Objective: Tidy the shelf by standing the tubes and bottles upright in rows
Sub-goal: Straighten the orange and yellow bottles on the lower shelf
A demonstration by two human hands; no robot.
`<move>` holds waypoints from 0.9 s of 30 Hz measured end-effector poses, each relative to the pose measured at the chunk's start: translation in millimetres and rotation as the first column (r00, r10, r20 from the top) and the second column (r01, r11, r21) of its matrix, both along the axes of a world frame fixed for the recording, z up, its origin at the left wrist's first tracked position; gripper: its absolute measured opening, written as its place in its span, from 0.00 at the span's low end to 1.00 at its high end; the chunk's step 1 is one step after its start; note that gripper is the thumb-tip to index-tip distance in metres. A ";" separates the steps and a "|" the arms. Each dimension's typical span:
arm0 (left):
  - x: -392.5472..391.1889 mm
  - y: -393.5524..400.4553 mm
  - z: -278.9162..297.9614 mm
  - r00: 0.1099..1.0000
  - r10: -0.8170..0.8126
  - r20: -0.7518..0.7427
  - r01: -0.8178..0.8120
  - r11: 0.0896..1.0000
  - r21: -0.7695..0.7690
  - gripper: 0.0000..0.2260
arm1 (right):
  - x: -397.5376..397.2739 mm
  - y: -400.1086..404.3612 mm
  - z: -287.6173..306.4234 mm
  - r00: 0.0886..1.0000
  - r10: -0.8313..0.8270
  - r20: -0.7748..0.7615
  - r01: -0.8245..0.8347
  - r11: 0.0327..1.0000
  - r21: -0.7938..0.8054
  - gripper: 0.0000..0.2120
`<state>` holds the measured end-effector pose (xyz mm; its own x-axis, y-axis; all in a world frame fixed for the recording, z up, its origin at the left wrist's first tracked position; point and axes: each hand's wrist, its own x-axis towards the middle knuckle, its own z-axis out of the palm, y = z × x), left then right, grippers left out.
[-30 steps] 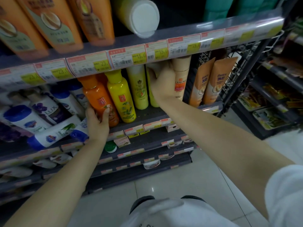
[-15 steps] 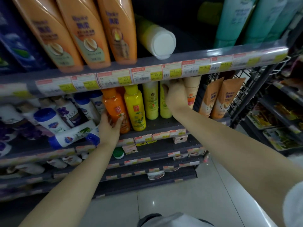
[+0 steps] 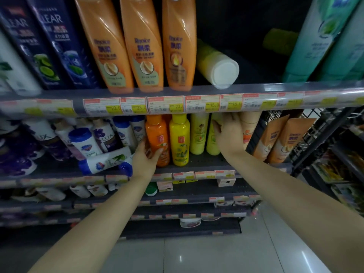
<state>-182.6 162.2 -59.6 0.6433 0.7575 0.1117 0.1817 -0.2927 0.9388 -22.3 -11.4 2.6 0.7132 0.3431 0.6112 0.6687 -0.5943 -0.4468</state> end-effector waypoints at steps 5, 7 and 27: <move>-11.9 1.7 -2.6 0.998 0.055 0.004 -0.056 0.998 0.035 0.25 | -3.7 -5.8 -3.6 0.998 0.055 0.000 -0.055 0.994 0.097 0.14; -18.4 4.3 -2.1 0.998 0.069 -0.011 -0.069 0.996 0.054 0.25 | -6.5 -8.5 -4.4 0.997 0.076 0.002 -0.075 0.991 0.114 0.14; -18.1 -81.7 117.1 0.883 -0.357 0.306 0.311 0.931 0.188 0.15 | -48.6 -50.7 35.8 0.961 0.275 0.037 -0.274 0.919 0.283 0.14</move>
<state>-200.7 80.5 57.5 0.7643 0.4681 0.4435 -0.2614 -0.4038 0.8767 -70.9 -62.2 38.4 0.6180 0.3391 0.7093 0.7858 -0.2359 -0.5718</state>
